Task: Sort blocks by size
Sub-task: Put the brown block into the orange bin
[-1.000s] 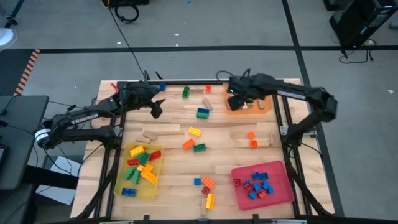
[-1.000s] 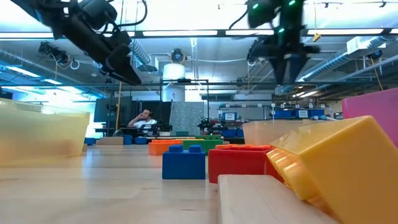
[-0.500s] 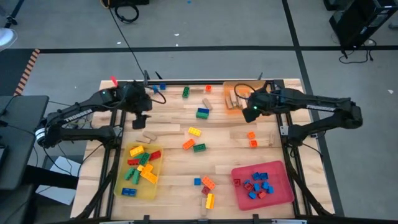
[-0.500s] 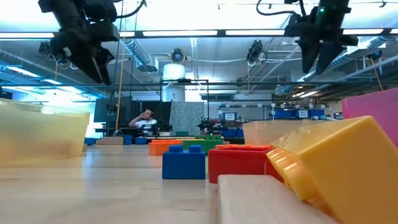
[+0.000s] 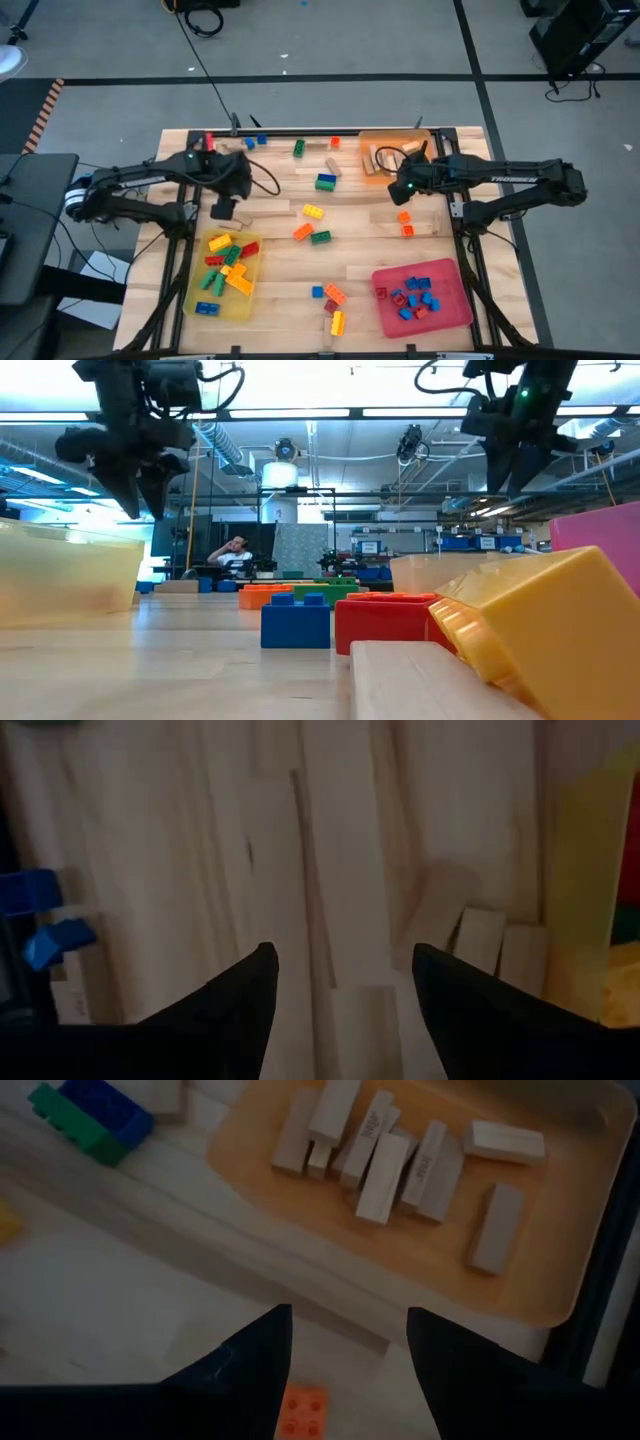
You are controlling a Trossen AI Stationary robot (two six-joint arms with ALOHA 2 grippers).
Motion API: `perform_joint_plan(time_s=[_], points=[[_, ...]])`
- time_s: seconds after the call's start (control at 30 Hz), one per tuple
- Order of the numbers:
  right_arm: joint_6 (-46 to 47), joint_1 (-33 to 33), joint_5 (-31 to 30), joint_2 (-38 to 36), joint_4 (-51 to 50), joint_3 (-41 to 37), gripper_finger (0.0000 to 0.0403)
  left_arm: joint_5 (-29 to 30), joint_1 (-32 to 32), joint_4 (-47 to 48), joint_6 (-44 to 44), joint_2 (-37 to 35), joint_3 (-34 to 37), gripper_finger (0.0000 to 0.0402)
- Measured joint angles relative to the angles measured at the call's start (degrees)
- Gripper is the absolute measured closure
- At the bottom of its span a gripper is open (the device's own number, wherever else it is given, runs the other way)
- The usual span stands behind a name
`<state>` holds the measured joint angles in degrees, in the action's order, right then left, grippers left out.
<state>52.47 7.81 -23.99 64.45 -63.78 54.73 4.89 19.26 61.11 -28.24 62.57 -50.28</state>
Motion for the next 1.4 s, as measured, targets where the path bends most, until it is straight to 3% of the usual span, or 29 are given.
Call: perform_joint_plan(time_s=[0.23, 0.57, 1.03, 1.4], points=[[-1.73, 0.18, 0.0, 0.0, 0.66, -0.53, 0.019, -0.01, -3.27, -0.49, 0.34, 4.19, 0.37, 0.0163], [-5.29, 2.13, -0.55, 0.0, 2.63, -0.53, 0.019, -0.29, -8.56, -4.99, 3.48, 8.15, 6.89, 0.0163], [-8.11, 4.39, -0.52, 0.0, 6.09, -0.56, 0.019, -4.4, -8.93, -9.02, 3.11, 11.93, 11.15, 0.0186], [-8.09, 4.39, 0.11, 0.04, 7.4, -0.56, 0.019, -2.81, -8.92, -11.55, 2.95, 15.32, 11.96, 0.0194]])
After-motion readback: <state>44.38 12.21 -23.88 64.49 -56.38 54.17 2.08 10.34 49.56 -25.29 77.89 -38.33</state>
